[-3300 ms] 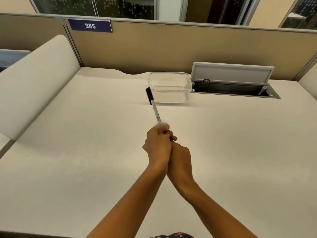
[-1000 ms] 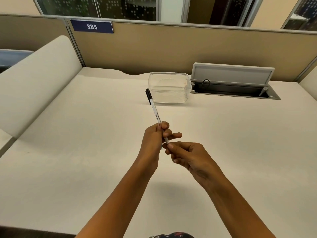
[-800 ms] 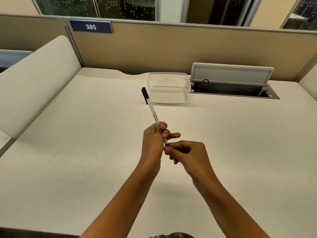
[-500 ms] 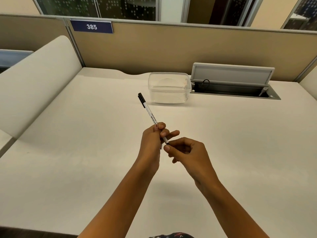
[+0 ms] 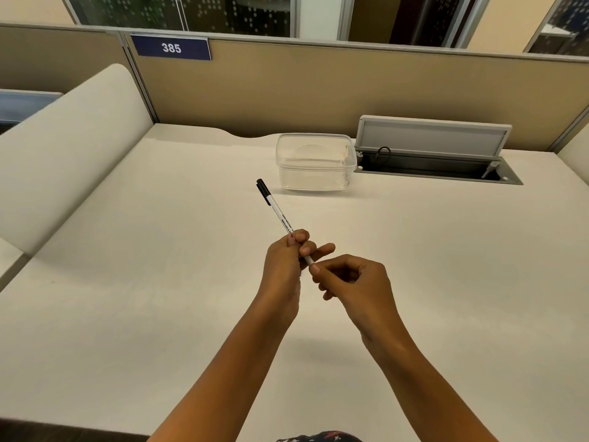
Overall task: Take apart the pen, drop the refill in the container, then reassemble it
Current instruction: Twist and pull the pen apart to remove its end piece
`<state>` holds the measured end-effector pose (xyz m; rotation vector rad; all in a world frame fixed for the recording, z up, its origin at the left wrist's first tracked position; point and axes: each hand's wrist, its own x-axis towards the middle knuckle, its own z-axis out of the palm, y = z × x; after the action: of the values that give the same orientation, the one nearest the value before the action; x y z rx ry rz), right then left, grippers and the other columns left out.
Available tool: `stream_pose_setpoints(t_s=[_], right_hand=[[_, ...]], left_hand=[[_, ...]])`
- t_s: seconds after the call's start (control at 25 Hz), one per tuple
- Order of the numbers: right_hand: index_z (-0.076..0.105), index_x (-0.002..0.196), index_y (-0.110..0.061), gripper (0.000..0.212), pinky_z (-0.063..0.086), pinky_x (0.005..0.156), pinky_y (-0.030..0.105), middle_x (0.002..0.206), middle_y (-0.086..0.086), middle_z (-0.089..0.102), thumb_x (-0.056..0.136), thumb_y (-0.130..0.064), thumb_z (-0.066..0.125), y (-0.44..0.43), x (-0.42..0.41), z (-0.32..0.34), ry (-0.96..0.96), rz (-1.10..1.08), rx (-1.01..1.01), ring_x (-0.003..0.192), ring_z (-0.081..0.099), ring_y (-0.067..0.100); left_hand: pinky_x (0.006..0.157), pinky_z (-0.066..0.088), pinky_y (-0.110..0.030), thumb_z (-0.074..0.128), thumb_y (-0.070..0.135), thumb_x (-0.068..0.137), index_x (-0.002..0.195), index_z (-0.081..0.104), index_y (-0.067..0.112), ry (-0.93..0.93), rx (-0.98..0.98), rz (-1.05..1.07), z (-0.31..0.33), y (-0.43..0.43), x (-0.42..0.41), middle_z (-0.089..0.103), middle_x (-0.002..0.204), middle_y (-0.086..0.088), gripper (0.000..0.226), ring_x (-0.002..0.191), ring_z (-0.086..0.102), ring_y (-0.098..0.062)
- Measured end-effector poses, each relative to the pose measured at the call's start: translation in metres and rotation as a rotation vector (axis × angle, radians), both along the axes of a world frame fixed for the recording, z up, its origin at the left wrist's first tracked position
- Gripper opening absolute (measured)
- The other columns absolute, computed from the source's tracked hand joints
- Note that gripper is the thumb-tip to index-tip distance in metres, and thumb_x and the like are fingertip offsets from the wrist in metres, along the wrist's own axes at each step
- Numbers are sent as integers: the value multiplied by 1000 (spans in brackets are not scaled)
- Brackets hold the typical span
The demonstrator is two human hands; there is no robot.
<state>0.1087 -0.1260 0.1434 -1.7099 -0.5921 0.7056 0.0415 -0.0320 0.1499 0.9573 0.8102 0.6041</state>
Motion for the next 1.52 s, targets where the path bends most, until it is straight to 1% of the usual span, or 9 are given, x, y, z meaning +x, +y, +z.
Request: stream_pose_setpoints(t_s=[0.2,0.32,0.48,0.76,0.84,1.04,1.28,1.4,1.52], right_hand=[[71,88,-24,21,55,58,16,72,-7,73,71,-32,81,-1,0,-1,-18,19,-16,66,70,9],[71,98,-19,26,59,67,23,81,-2,74,79,-37,71,0,0,-1,8,71,-50,71,71,12],[76,89,-15,22,57,64,23,76,1,76,88,-33,63,-1,-1,-2,34,113,-58,67,71,12],[72,80,-17,15,52,56,19,67,-3,72,76,-31,77,0,-1,-4,-37,43,-82,56,67,6],[71,85,-18,20,54,58,20,73,-3,73,76,-35,76,0,-1,-5,-19,57,-83,60,69,8],[73,83,-17,23,55,57,20,72,1,75,91,-34,59,-1,-2,-4,52,108,-68,64,71,12],[71,78,-16,21,56,61,28,63,-1,72,79,-36,73,-1,-2,-3,7,70,-94,54,66,9],[69,82,-19,24,55,62,26,70,-3,71,77,-42,72,-1,-2,-3,4,82,-106,56,65,8],[71,88,-21,23,55,60,23,78,-4,74,85,-42,63,-2,-3,-4,17,121,-103,63,68,7]], left_hand=[[72,52,-32,16,8,99,71,47,17,-17,-25,-9,2,-1,0,43,45,9,43,71,72,-9],[84,45,-32,16,8,100,70,46,17,5,-20,11,2,3,-1,43,43,8,43,70,72,-9],[98,38,-37,17,9,99,70,46,18,35,-16,-2,1,2,-2,43,42,8,42,71,72,-8],[90,44,-37,18,13,101,72,47,18,13,-32,-22,-2,0,-1,44,45,9,42,73,73,-9],[86,46,-36,18,13,101,71,48,18,12,-40,-19,-1,1,-1,44,45,9,42,73,73,-10],[98,37,-37,18,11,100,72,47,18,33,-18,-8,-2,3,-1,43,44,9,41,72,72,-9],[77,47,-29,15,12,101,71,47,17,15,-35,-3,-3,1,-3,43,43,9,43,70,72,-10],[81,48,-30,15,14,101,72,48,16,12,-33,0,-2,0,-3,43,44,8,44,70,72,-10],[83,46,-31,16,13,100,71,48,17,10,-28,1,-1,1,-3,43,44,9,43,71,72,-11]])
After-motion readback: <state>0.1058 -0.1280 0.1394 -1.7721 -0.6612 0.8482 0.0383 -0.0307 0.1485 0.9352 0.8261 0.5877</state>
